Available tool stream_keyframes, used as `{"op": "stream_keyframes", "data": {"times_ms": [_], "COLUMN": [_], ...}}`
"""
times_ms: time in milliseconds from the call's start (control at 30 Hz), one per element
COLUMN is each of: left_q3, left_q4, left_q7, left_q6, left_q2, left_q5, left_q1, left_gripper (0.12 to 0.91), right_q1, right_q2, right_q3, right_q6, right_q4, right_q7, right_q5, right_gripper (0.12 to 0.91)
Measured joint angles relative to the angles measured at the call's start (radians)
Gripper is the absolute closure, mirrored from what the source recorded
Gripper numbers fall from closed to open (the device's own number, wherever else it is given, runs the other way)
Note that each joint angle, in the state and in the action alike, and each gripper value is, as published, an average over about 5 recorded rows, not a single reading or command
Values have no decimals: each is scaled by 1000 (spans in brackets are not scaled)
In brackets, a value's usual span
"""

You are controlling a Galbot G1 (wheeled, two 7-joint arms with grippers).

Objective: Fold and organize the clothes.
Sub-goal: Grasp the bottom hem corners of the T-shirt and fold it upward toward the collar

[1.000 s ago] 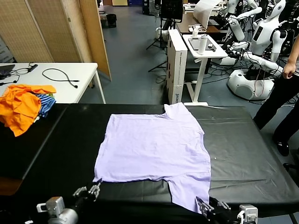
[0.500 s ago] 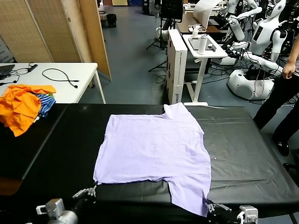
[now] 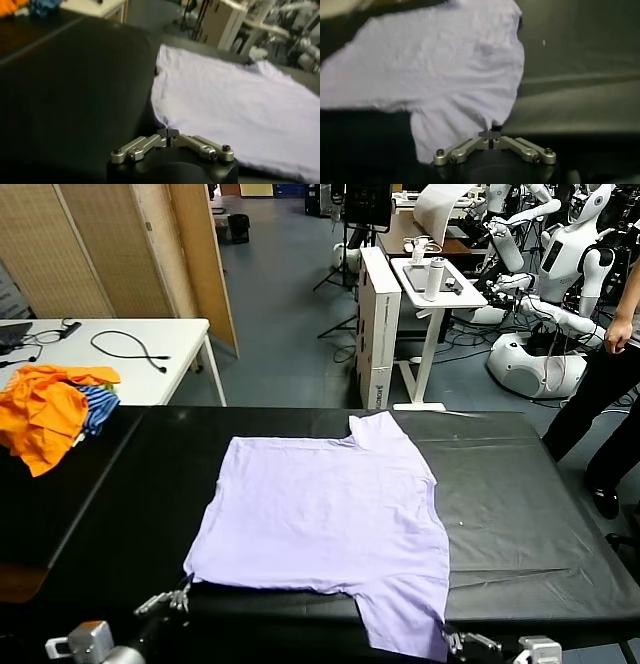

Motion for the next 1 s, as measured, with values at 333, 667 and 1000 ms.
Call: {"op": "stream_keyframes", "data": {"times_ms": [333,667,1000], "left_q3": [25,67,106], "left_q4": [78,164,280], "left_q7": [23,44,70], "left_q6": [-36,-36,-35], "left_q2": [-2,5,33], "left_q5": [48,60,70], "left_q1": [-158,-286,-393], "left_gripper": [874,874,874], "right_q1": [284,496,606], "right_q2": [-21,-15,9], "right_q3": [-69,-179,-264], "right_q6": [18,58,99], "right_q4": [-137,-324,-439], "right_q7": [3,-15,-14], "right_q5": [21,-25,-55], "right_gripper": [882,882,882]}}
